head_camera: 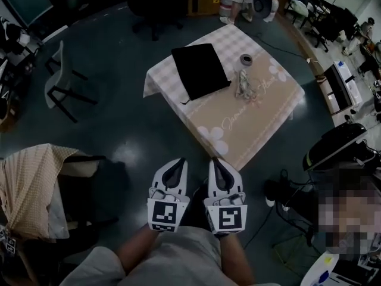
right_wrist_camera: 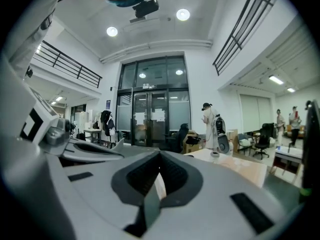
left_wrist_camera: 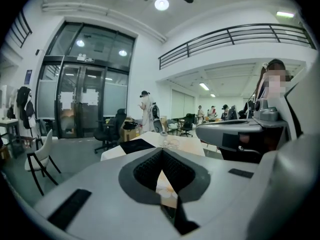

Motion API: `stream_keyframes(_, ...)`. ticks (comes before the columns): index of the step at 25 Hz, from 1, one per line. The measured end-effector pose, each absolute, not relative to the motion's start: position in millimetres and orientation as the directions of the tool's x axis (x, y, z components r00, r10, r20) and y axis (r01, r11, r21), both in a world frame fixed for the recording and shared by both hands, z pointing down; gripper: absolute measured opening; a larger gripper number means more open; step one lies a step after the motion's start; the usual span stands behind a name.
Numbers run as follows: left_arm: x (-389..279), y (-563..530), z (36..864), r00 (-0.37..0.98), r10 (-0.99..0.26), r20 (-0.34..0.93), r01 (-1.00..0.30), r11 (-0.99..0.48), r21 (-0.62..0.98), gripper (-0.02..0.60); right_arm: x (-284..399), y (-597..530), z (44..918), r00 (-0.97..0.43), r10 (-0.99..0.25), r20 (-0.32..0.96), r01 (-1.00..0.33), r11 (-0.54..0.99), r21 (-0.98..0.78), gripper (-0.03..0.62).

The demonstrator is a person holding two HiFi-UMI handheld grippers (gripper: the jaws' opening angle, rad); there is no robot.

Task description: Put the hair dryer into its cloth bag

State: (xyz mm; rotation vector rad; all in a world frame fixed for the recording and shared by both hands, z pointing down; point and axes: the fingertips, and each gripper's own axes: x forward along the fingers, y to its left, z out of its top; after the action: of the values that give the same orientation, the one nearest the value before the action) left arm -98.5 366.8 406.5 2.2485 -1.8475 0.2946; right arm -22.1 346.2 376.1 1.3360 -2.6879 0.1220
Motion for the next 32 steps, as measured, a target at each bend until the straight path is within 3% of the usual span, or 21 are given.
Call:
stream_keyframes(9,-71.7,289.2,402.8,0.132,-0.937,0.325,-0.989,-0.146,-0.018,0.006,0.6,257.0,367.0,-0.666,-0.735,0.125,-0.744,0.666,-0.053,0.015)
stream_keyframes(19,-21.3,208.4,435.5,0.168,-0.887,0.430,-0.968,-0.232,-0.101,0.007,66.0,177.9,382.2,-0.631,-0.756,0.174,-0.770,0.638,-0.022,0.015)
stream_keyframes(32,-49.1,137.5,488.6,0.132,-0.807,0.575,-0.935,-0.294,-0.198,0.008,85.5,113.2,418.1,-0.581,-0.770,0.262,-0.803,0.595,-0.032,0.015)
